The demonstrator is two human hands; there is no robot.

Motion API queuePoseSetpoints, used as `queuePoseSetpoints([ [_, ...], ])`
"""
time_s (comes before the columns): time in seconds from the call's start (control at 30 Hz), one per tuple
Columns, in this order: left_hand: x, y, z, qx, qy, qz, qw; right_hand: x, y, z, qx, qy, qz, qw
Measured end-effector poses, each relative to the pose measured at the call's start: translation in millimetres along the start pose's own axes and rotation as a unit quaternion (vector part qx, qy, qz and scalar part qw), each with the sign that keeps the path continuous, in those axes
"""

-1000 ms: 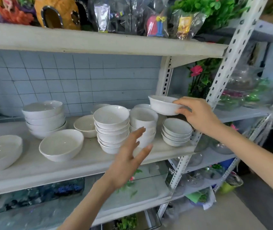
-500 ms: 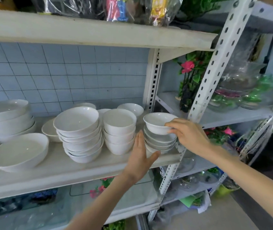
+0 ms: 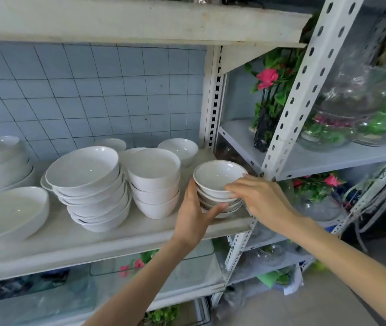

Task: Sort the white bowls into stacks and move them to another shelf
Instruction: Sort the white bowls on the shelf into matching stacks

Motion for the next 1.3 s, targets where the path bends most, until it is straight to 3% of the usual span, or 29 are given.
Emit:
queuePoseSetpoints([
  [0.53, -4, -1, -2, 0.022, -0.037, -0.016, 0.999, -3, -2, 7, 0.029, 0.008, 0.028, 0.999],
  [0.73, -23, -21, -25, 0.079, 0.041, 0.051, 0.995, 3, 8, 2, 0.086, 0.083, 0.131, 0.984],
  [0.9, -44, -41, -100, 0.006, 0.043, 0.127, 0.991, 38, 29, 1, 0.042, 0.144, 0.143, 0.978],
  [1.07, -47, -46, -192, -0.145, 0.089, 0.168, 0.971, 79, 53, 20, 0.048, 0.162, 0.142, 0.975],
  [1.17, -42, -38, -232, -0.194, 0.117, 0.149, 0.962, 100, 67, 33, 0.054, 0.136, 0.119, 0.982],
  [1.3, -29, -18, -261, -0.185, 0.138, 0.080, 0.970, 113, 87, 48, 0.059, 0.132, 0.135, 0.980],
])
Point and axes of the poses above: each hand's wrist, its own y-axis towards the middle knuckle, its own z-axis out of the palm, x = y × z, the point moved 9 cm from there along y, towards the middle knuckle, and after that the axes turned 15 degrees about -x, right-handed, at the moved point
